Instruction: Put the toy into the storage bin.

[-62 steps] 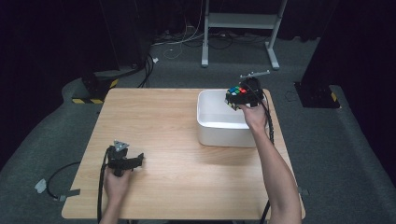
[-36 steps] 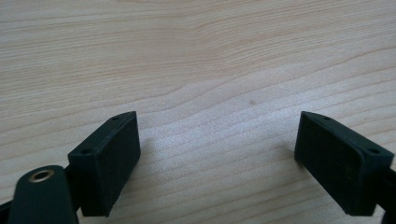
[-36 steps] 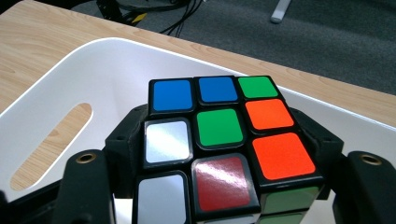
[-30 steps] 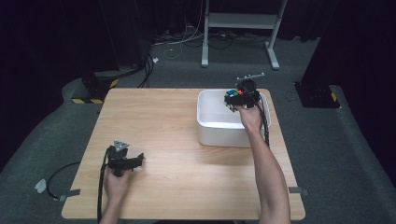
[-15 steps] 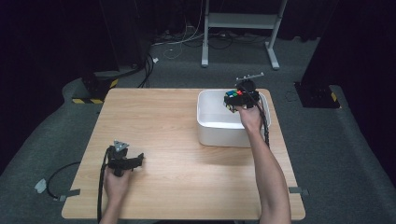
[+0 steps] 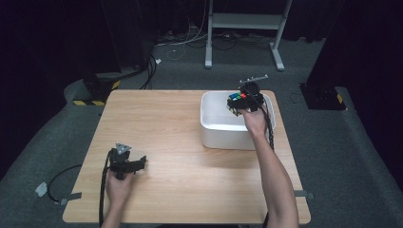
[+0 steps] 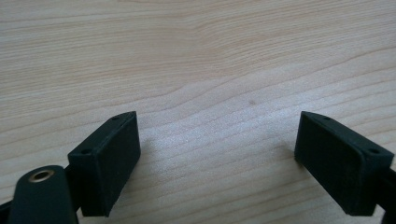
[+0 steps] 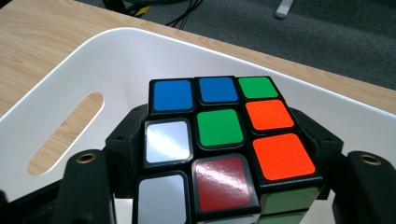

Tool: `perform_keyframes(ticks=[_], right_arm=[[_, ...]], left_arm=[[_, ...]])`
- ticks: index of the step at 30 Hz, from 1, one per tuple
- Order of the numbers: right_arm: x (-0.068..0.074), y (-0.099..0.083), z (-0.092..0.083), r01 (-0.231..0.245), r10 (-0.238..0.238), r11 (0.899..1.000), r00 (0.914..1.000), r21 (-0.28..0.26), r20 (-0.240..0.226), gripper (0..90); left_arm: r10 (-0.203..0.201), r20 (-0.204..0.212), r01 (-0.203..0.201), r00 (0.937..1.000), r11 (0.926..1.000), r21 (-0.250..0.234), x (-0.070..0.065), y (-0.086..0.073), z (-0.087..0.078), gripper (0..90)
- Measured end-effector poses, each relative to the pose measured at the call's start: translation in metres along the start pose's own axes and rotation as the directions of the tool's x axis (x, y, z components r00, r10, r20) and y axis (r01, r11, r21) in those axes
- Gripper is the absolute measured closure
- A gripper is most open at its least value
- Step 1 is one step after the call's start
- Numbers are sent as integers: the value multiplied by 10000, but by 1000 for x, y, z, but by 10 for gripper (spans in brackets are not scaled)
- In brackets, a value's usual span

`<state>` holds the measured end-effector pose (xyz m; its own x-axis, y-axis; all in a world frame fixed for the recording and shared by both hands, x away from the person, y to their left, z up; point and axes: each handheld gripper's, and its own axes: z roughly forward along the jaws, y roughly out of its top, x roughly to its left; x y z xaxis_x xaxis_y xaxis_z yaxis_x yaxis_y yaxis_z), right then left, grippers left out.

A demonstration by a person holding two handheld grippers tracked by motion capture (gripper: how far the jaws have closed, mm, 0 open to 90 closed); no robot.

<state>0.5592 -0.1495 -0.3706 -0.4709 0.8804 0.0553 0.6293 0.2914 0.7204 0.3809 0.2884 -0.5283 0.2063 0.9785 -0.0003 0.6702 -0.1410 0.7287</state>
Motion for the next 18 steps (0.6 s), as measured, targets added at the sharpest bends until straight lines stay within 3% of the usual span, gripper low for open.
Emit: perform_keyframes(ticks=[18], right_arm=[[0, -4, -10, -35, 34, 9999, 9999, -132, -106, 328]], left_arm=[[0, -1, 0, 10000, 10000, 0, 0, 0, 0, 144]])
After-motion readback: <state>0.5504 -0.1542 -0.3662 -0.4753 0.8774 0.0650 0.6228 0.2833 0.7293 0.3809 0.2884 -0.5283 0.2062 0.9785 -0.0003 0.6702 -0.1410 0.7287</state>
